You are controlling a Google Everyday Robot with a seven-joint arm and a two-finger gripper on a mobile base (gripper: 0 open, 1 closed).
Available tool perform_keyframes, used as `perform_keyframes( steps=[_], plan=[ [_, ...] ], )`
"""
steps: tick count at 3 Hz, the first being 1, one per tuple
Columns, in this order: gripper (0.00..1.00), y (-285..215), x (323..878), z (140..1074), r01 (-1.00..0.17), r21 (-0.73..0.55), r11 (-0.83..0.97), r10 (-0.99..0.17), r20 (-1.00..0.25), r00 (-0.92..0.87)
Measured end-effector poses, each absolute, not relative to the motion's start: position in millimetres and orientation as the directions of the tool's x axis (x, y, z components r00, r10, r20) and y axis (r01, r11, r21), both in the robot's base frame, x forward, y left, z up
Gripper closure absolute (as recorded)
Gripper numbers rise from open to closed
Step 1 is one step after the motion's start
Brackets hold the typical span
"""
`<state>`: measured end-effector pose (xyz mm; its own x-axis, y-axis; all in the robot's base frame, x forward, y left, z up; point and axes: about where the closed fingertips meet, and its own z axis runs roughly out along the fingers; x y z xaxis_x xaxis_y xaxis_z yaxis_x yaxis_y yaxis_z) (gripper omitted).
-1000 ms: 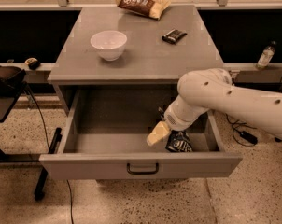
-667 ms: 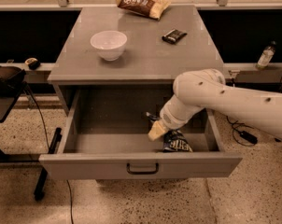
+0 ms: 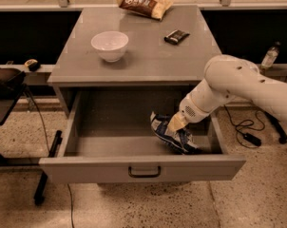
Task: Pick blue chip bag from top drawer and place on counter
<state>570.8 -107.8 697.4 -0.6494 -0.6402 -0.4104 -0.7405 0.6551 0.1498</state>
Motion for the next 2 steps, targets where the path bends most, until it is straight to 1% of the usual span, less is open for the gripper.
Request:
perform_keyframes(
  steps=[1, 2],
  plan=[
    [1.00, -127.6, 563.6, 767.3, -0.830, 0.116, 0.545, -0.715, -0.452, -0.533],
    [1.00, -136.2, 561.7, 829.9, -0.915, 0.060, 0.399, -0.795, -0.473, -0.378]
  ],
)
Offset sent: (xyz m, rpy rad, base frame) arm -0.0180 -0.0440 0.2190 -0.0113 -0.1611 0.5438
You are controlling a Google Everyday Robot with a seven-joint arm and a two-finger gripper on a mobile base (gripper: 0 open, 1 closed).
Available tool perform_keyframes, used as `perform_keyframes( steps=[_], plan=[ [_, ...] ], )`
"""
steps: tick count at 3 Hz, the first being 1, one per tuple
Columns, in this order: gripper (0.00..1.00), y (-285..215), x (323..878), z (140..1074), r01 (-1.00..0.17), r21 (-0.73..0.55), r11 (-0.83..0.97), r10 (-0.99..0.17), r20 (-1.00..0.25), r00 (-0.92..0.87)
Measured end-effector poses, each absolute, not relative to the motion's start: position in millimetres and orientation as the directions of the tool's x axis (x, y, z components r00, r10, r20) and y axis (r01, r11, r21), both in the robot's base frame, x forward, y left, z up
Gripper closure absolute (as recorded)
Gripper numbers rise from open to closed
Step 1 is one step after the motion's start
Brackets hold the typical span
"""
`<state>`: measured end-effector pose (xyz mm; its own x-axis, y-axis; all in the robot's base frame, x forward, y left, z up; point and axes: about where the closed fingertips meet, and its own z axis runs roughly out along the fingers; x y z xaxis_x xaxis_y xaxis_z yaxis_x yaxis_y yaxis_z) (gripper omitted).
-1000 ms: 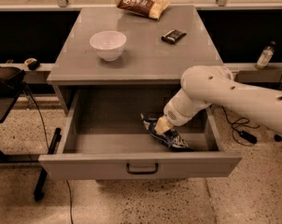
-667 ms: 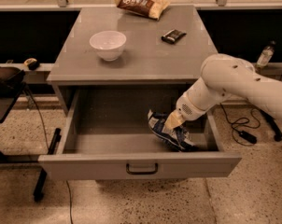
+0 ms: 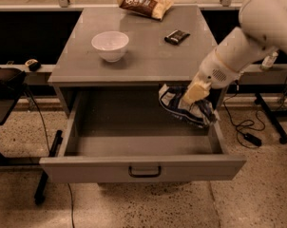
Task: Pick blue chip bag from top drawer and place on counter
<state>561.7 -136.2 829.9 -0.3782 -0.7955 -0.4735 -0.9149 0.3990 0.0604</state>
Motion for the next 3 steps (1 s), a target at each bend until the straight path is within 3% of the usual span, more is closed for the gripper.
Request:
perform_keyframes(
  steps=[2, 3],
  plan=[
    [1.00, -140.8, 553.2, 840.6, -0.931, 0.069, 0.358, -0.818, -0.457, -0.349],
    [1.00, -137.8, 576.6, 853.3, -0.941, 0.002, 0.339, -0.853, -0.420, -0.309]
  ],
)
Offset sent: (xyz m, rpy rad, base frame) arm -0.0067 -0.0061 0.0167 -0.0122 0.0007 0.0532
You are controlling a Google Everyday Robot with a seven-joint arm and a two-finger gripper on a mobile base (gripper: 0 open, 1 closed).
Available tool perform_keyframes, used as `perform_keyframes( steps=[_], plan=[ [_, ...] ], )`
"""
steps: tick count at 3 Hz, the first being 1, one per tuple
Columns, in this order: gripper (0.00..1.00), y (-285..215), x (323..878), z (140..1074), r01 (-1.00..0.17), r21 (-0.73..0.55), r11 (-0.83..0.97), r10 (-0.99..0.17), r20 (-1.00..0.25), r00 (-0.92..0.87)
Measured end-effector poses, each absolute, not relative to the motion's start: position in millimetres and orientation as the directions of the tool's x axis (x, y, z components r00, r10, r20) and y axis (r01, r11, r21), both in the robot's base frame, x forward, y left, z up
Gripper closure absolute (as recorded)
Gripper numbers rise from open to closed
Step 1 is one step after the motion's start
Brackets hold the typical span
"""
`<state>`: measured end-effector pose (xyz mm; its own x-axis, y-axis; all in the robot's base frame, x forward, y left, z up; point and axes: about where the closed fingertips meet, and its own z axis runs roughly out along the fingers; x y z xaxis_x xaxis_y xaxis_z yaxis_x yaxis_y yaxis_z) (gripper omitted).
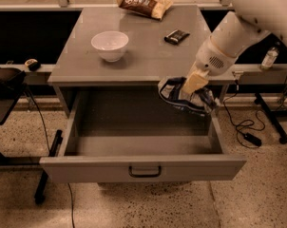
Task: Pick blue chip bag from top drawer and place on counter
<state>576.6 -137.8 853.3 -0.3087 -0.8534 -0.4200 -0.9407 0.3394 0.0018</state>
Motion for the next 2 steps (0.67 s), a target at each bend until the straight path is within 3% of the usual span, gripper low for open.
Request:
perform_keyframes(
  steps=[2],
  plan=[
    [1.00, -147.7, 617.4, 894.6, -0.941, -0.118, 0.318, -0.888, -0.386, -0.252]
  ],
)
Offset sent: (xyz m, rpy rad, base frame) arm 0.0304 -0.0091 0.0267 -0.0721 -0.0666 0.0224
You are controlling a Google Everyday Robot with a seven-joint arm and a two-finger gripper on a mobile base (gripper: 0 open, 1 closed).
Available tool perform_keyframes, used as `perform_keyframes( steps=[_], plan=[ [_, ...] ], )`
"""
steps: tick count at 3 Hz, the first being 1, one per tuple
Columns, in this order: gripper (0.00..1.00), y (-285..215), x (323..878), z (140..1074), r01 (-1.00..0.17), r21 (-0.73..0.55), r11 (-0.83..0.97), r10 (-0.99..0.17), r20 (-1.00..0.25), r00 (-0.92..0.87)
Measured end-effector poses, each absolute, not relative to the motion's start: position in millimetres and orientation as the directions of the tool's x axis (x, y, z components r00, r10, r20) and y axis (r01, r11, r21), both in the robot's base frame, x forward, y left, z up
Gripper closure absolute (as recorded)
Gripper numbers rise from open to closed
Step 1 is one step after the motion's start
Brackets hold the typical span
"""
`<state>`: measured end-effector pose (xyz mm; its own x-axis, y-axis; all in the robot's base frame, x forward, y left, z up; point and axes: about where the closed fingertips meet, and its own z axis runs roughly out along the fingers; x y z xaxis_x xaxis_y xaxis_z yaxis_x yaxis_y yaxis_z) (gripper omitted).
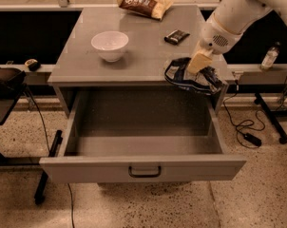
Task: Pick blue chip bag from top drawer and place on counter
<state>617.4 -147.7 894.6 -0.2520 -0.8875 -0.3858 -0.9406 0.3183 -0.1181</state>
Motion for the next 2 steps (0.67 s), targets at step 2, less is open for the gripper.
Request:
perform_keyframes(
  steps=[2],
  plan=[
    [1.00, -150.7, 634.4, 894.3, -0.912, -0.183, 0.368, -0.877, -0.395, -0.274]
  ],
)
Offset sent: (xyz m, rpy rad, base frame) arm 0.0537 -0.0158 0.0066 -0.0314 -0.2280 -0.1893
